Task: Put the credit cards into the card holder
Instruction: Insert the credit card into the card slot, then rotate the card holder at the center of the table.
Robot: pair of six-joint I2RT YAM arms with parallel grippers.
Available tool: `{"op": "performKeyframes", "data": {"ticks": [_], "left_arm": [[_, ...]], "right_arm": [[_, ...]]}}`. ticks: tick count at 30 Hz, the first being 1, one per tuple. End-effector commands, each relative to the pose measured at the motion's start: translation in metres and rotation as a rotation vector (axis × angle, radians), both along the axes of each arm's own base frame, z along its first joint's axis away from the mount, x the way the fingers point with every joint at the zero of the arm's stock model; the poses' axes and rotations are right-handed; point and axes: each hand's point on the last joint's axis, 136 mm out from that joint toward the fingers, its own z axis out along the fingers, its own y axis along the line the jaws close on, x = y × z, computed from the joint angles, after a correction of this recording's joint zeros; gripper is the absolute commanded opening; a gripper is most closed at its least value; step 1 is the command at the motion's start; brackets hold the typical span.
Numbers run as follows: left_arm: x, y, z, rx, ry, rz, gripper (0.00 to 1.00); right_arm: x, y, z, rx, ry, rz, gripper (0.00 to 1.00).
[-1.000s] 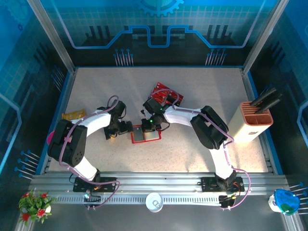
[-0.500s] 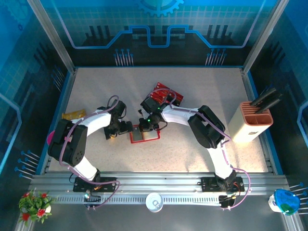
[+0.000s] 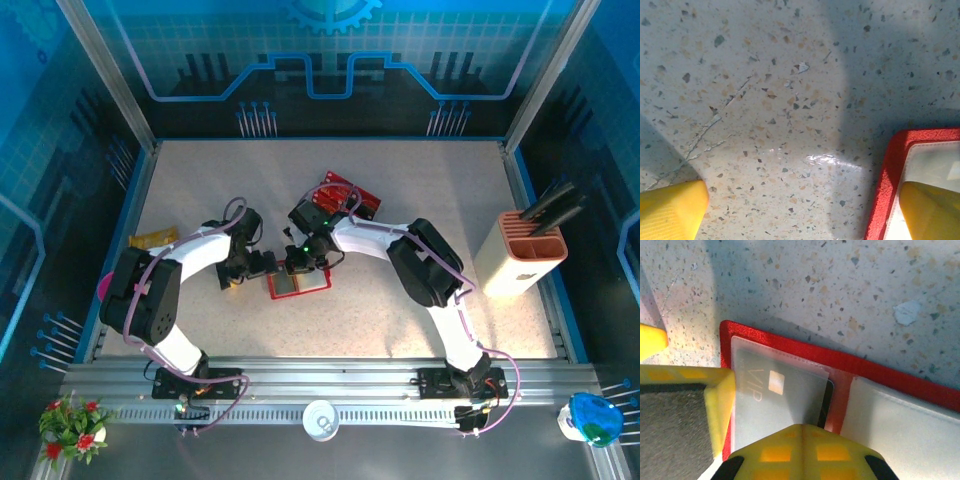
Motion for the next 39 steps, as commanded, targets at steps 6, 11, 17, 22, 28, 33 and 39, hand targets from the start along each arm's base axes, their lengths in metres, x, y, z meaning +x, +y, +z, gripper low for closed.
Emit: {"op": "performKeyframes", "data": {"ticks": [6,11,17,22,28,33,39], "left_arm": [[0.034,-0.013,0.046,-0.073,-0.133,-0.014,0.99],[0.043,-0.015,0.068,-0.091,-0.182,-0.015,0.99],[0.05,-0.02,0.089,-0.123,-0.226,-0.017,0.99],[0.056,-0.028,0.097,-0.164,-0.233,-0.023,0.99],[0.06,-0.036,0.102,-0.207,-0.235,-0.017,0.99],[0.063,-0.042,0.105,-0.234,-0.236,-0.027,0.99],[0.065,-0.055,0.107,-0.271,-0.231,-0.044,0.99]], "right_arm": [[0.019,-0.032,0.082,0.059,-0.142,-0.086,0.28],[0.028,-0.076,0.079,-0.045,-0.191,-0.166,0.43],[0.026,-0.099,0.051,-0.181,-0.165,-0.16,0.5],[0.027,-0.102,0.028,-0.242,-0.142,-0.156,0.49],[0.028,-0.109,0.012,-0.281,-0.122,-0.166,0.32],[0.023,-0.121,0.011,-0.285,-0.114,-0.191,0.01],[0.007,-0.14,0.01,-0.286,-0.098,-0.247,0.0]]}}
